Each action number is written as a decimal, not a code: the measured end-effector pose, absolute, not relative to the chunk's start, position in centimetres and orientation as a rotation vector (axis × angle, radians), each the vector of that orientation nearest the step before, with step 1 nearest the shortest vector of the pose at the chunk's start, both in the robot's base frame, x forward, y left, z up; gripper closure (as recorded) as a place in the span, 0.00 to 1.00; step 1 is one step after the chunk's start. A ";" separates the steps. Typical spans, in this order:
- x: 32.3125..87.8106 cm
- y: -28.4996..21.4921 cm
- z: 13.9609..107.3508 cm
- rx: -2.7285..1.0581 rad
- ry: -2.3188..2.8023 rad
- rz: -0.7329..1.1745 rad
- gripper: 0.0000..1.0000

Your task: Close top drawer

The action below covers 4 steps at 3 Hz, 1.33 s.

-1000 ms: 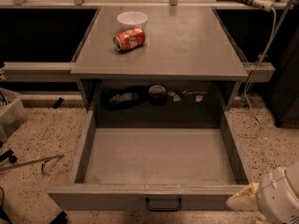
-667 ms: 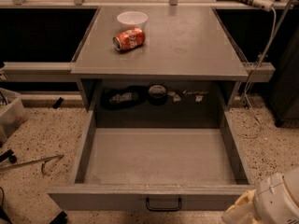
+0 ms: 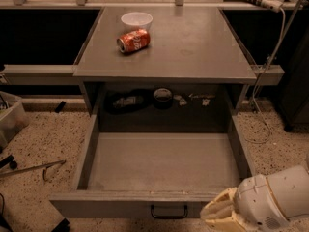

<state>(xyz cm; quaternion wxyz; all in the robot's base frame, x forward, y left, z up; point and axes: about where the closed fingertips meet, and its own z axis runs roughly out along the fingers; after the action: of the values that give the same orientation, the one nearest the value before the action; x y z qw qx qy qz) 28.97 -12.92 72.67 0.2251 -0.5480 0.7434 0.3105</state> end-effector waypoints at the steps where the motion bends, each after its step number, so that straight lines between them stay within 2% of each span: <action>1: 32.4 -10.1 73.6 -1.492 1.936 0.802 1.00; 2: 32.4 -10.1 73.6 -1.492 1.936 0.802 1.00; 4: 32.3 -10.9 70.9 -1.474 1.930 0.613 1.00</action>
Offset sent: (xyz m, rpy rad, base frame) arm 0.0277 0.0241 0.0080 0.0506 -0.0865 0.0033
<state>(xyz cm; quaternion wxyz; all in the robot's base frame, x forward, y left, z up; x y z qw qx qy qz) 32.33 -10.92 70.89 0.3132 -0.5589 0.7318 0.2326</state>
